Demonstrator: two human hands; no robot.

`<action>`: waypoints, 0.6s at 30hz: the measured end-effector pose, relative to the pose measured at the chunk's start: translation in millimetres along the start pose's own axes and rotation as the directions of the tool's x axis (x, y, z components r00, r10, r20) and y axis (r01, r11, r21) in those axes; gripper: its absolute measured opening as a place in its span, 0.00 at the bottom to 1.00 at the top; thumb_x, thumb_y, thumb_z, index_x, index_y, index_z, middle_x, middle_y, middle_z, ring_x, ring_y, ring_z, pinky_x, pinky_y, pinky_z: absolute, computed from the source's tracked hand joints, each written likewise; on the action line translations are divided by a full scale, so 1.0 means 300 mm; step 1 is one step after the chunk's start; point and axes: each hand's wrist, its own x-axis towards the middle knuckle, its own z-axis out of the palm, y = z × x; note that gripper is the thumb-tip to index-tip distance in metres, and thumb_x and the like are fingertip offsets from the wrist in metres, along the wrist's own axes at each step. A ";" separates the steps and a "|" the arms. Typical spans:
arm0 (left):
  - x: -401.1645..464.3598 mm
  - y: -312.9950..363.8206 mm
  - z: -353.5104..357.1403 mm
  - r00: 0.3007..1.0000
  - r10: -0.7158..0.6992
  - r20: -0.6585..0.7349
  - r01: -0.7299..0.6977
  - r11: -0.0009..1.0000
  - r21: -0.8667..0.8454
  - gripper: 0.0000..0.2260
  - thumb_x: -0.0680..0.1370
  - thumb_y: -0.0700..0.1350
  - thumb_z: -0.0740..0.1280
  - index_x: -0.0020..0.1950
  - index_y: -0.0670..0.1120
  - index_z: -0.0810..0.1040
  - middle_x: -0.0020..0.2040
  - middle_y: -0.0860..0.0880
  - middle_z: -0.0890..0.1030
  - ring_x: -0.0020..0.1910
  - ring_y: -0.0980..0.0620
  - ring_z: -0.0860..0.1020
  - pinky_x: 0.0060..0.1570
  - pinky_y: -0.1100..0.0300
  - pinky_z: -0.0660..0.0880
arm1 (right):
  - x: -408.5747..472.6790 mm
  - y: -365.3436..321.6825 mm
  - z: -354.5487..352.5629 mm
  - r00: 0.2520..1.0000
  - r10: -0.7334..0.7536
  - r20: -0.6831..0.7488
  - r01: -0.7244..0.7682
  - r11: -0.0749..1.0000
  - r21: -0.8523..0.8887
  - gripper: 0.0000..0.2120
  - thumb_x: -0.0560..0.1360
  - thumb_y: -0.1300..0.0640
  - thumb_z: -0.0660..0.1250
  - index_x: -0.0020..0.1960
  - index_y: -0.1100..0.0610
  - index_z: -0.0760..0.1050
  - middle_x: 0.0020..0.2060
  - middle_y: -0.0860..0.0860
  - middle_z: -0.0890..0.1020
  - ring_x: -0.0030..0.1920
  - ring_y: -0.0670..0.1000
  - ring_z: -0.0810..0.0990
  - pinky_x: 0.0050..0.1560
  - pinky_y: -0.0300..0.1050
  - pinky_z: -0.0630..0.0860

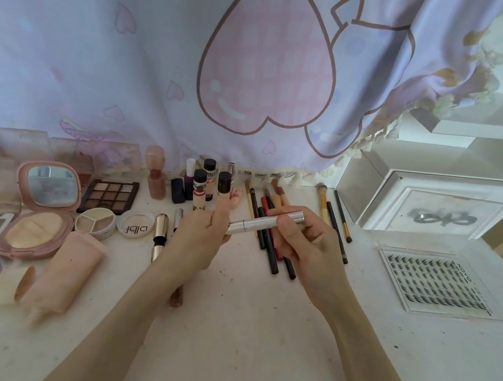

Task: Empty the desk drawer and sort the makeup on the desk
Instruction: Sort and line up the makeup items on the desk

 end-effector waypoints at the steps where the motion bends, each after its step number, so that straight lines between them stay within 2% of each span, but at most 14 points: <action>1: -0.002 -0.008 0.002 0.997 -0.066 0.033 0.067 0.997 -0.041 0.23 0.80 0.53 0.54 0.29 0.42 0.70 0.24 0.50 0.68 0.23 0.54 0.64 0.23 0.66 0.62 | -0.001 -0.002 0.005 1.000 0.003 0.008 -0.003 1.000 -0.003 0.09 0.75 0.55 0.62 0.48 0.60 0.76 0.25 0.44 0.73 0.27 0.43 0.66 0.28 0.36 0.62; 3: -0.008 -0.004 -0.005 0.998 0.040 0.045 -0.040 0.999 0.005 0.25 0.77 0.59 0.51 0.30 0.45 0.72 0.24 0.52 0.68 0.21 0.58 0.65 0.24 0.67 0.63 | -0.001 -0.005 0.009 1.000 0.020 -0.017 -0.019 0.999 0.046 0.08 0.77 0.56 0.63 0.47 0.60 0.77 0.26 0.46 0.73 0.27 0.46 0.65 0.28 0.41 0.60; 4: -0.008 -0.013 -0.007 0.990 0.138 0.043 -0.139 0.990 0.021 0.21 0.77 0.58 0.53 0.36 0.46 0.75 0.26 0.53 0.69 0.22 0.58 0.66 0.25 0.67 0.64 | 0.001 -0.006 0.008 0.998 0.039 -0.056 -0.034 0.995 0.089 0.07 0.77 0.57 0.63 0.45 0.59 0.77 0.25 0.47 0.73 0.26 0.46 0.65 0.28 0.41 0.59; 6: -0.010 -0.011 -0.010 0.969 0.221 0.108 -0.215 0.974 -0.066 0.03 0.78 0.50 0.60 0.49 0.53 0.72 0.33 0.51 0.72 0.26 0.59 0.68 0.28 0.67 0.67 | 0.009 -0.010 -0.003 0.981 0.126 -0.151 -0.094 0.975 0.201 0.11 0.77 0.58 0.64 0.37 0.57 0.78 0.25 0.50 0.71 0.24 0.46 0.63 0.26 0.39 0.58; 7: -0.010 -0.020 -0.007 0.954 0.277 0.113 -0.267 0.959 -0.095 0.06 0.77 0.46 0.63 0.51 0.56 0.68 0.36 0.49 0.73 0.28 0.59 0.68 0.30 0.67 0.68 | 0.013 -0.014 -0.010 0.967 0.184 -0.175 -0.134 0.955 0.265 0.13 0.77 0.58 0.63 0.34 0.56 0.78 0.25 0.51 0.69 0.24 0.47 0.62 0.26 0.38 0.57; 9: -0.008 -0.030 -0.002 0.928 0.364 0.078 -0.347 0.922 -0.169 0.11 0.77 0.40 0.64 0.50 0.56 0.67 0.37 0.49 0.73 0.29 0.58 0.67 0.31 0.67 0.67 | 0.017 -0.020 -0.018 0.947 0.279 -0.158 -0.204 0.904 0.375 0.15 0.76 0.58 0.63 0.32 0.56 0.79 0.26 0.52 0.69 0.25 0.47 0.62 0.26 0.38 0.57; 11: -0.008 -0.018 -0.009 0.943 0.333 0.022 -0.317 0.915 -0.251 0.08 0.77 0.40 0.63 0.46 0.54 0.69 0.33 0.54 0.70 0.27 0.58 0.65 0.29 0.66 0.65 | 0.016 -0.018 -0.019 0.948 0.304 -0.092 -0.246 0.886 0.393 0.14 0.76 0.60 0.62 0.35 0.56 0.81 0.26 0.51 0.72 0.26 0.46 0.65 0.26 0.36 0.60; 13: 0.000 -0.008 -0.015 0.975 0.213 -0.067 -0.223 0.946 -0.236 0.04 0.76 0.48 0.62 0.42 0.52 0.70 0.29 0.54 0.69 0.27 0.56 0.65 0.28 0.61 0.65 | 0.013 -0.011 -0.017 0.961 0.275 -0.041 -0.250 0.920 0.302 0.09 0.76 0.63 0.62 0.43 0.59 0.80 0.28 0.51 0.76 0.28 0.46 0.69 0.28 0.36 0.64; 16: 0.002 -0.017 -0.029 0.974 0.070 -0.215 -0.097 0.988 -0.122 0.19 0.71 0.61 0.57 0.33 0.46 0.69 0.26 0.51 0.68 0.26 0.53 0.65 0.27 0.64 0.64 | 0.010 0.009 -0.011 0.980 0.198 0.011 -0.198 0.975 0.097 0.09 0.77 0.67 0.61 0.51 0.59 0.78 0.34 0.52 0.81 0.32 0.47 0.72 0.33 0.37 0.69; 18: 0.002 -0.015 -0.041 0.977 0.069 -0.202 -0.108 0.976 -0.188 0.19 0.71 0.61 0.58 0.35 0.45 0.72 0.28 0.50 0.70 0.26 0.53 0.66 0.27 0.62 0.65 | 0.010 0.016 -0.005 0.981 0.194 0.016 -0.194 0.980 0.053 0.09 0.77 0.68 0.61 0.51 0.59 0.78 0.36 0.52 0.82 0.32 0.46 0.73 0.32 0.36 0.70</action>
